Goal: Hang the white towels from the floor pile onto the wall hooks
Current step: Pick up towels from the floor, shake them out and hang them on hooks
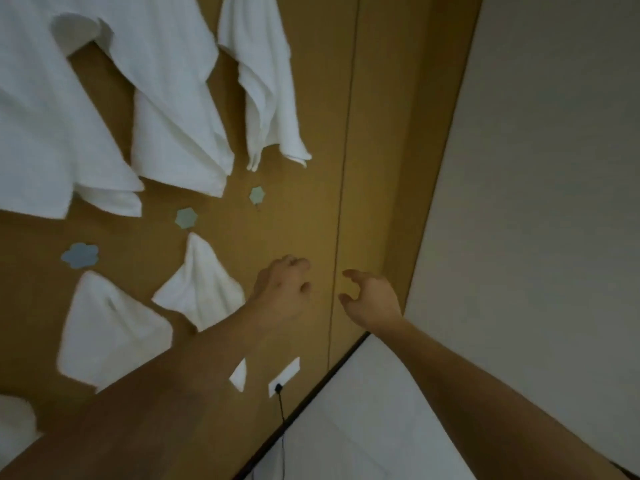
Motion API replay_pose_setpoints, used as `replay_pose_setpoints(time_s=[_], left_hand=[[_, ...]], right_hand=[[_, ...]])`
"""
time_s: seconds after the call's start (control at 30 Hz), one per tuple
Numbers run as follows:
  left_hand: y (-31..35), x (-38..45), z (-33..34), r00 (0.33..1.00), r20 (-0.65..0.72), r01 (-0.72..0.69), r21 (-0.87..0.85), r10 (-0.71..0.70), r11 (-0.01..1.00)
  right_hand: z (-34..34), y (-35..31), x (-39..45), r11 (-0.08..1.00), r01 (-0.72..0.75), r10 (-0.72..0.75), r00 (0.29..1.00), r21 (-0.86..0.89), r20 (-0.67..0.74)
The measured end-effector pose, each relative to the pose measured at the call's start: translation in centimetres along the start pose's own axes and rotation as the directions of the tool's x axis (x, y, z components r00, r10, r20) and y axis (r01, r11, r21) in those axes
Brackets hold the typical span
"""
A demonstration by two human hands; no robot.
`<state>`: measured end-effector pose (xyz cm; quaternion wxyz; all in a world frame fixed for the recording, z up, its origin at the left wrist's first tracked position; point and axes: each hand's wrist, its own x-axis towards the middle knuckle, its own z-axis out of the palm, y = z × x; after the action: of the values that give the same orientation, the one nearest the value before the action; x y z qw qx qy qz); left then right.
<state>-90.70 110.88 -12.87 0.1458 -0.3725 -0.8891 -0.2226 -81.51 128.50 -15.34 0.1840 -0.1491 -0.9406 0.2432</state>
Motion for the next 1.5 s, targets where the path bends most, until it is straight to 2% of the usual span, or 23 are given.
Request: replay_pose_setpoints(time_s=[0.13,0.23,0.37,0.5,0.67,0.73,0.77,0.83,1.03,1.1,1.3,1.4,1.5], left_hand=[[10.6,0.1,3.9,0.974,0.094,-0.198,-0.082,0.205,0.977],[20.3,-0.6,6.9,0.934,0.124,-0.311,-0.172,0.334,0.935],[36.1,-4.8,10.7,0.844,0.199,-0.452,-0.235,0.498,0.861],[50.6,-11.8,13.9,0.730,0.248,-0.563,-0.310,0.637,0.766],[67.9,-22.1,17.0,0.553,0.288,-0.655,-0.430,0.782,0.622],[73.7,-26.4,17.8,0.456,0.301,-0.683,-0.485,0.837,0.546],[77.2,-29.1,18.5,0.393,0.303,-0.707,-0.504,0.868,0.496],[80.4,-31.7,19.0,0.327,0.309,-0.718,-0.533,0.893,0.448],[94.0,-42.6,21.8,0.020,0.280,-0.752,-0.628,0.960,0.199],[98.5,-45.3,23.1,-0.055,0.251,-0.744,-0.655,0.966,0.128],[112.1,-50.1,27.7,-0.210,0.206,-0.712,-0.702,0.956,-0.006],[119.7,-50.3,30.5,-0.283,0.197,-0.713,-0.697,0.939,-0.069],[127.3,-49.7,33.2,-0.324,0.218,-0.708,-0.702,0.921,-0.083]], right_hand=[[-7.1,7.4,-7.2,0.980,-0.164,0.155,0.984,-0.115,-0.090],[-12.5,13.3,-14.1,0.935,-0.304,0.268,0.943,-0.180,-0.199],[-20.2,21.6,-26.5,0.844,-0.483,0.405,0.859,-0.234,-0.314],[-27.0,27.9,-39.8,0.747,-0.633,0.529,0.751,-0.203,-0.395],[-33.8,33.5,-57.5,0.566,-0.815,0.680,0.548,-0.128,-0.487],[-35.7,34.9,-64.0,0.471,-0.879,0.732,0.436,-0.073,-0.523],[-36.7,35.6,-67.9,0.410,-0.912,0.763,0.357,-0.023,-0.539],[-37.5,36.0,-71.9,0.356,-0.934,0.781,0.292,0.011,-0.552],[-40.4,39.2,-87.0,0.076,-0.978,0.826,-0.049,0.197,-0.561],[-41.6,40.9,-90.6,0.008,-0.968,0.815,-0.138,0.249,-0.563],[-46.9,48.6,-98.8,-0.140,-0.932,0.777,-0.313,0.335,-0.547],[-50.6,53.3,-101.7,-0.196,-0.906,0.771,-0.379,0.374,-0.513],[-54.6,57.8,-104.1,-0.238,-0.883,0.766,-0.427,0.405,-0.480]])
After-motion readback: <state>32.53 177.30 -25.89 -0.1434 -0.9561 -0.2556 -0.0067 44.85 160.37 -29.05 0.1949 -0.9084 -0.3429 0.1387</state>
